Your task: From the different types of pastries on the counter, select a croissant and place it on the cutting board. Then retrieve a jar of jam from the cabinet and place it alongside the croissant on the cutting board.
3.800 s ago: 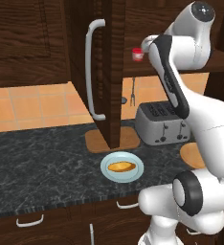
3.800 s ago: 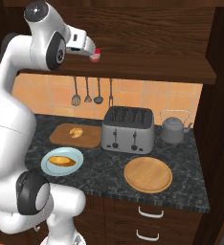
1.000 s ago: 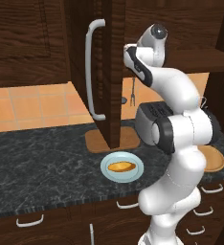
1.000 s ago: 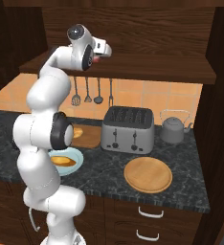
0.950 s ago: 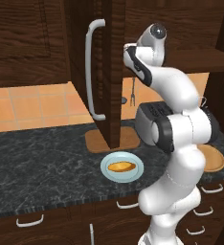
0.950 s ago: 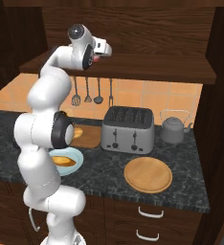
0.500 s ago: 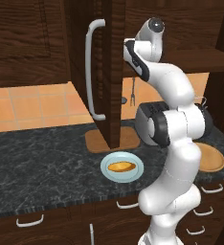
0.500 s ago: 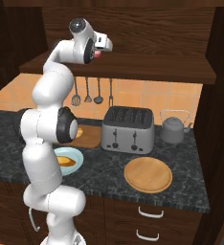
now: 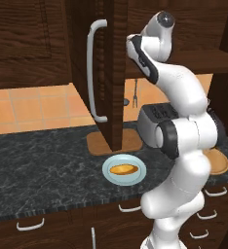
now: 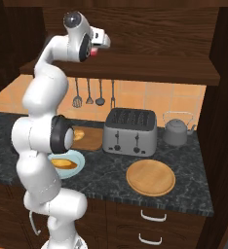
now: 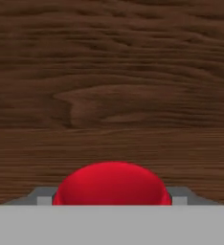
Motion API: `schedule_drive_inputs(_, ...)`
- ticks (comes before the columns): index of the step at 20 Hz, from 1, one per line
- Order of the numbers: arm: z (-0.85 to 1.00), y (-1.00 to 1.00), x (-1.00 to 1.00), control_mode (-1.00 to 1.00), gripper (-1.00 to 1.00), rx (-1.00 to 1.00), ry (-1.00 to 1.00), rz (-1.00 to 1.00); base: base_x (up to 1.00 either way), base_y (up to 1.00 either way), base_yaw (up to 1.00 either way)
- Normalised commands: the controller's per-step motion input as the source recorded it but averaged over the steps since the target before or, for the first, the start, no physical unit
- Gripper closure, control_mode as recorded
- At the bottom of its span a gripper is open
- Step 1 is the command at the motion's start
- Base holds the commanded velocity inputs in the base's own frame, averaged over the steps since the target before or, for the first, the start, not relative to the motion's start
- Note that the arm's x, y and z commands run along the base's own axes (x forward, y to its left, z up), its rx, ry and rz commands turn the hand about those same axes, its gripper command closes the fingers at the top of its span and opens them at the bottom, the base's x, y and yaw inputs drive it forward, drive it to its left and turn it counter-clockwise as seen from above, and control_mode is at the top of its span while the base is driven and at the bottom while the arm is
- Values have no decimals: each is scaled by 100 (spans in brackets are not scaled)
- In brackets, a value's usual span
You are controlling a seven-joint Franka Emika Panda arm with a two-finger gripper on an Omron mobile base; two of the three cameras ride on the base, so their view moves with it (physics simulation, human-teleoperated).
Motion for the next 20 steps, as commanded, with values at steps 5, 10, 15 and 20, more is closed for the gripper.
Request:
schedule_drive_inputs(5,-15,37,-100,-100,100,-1,-27,12,0,0,0)
schedule_drive_inputs(10,-49,50,-100,-100,100,-9,-23,9,0,0,0)
schedule_drive_inputs(15,-14,16,-100,-100,100,-1,-31,5,0,0,0)
schedule_drive_inputs(20,-17,0,-100,-100,100,0,-35,5,0,0,0)
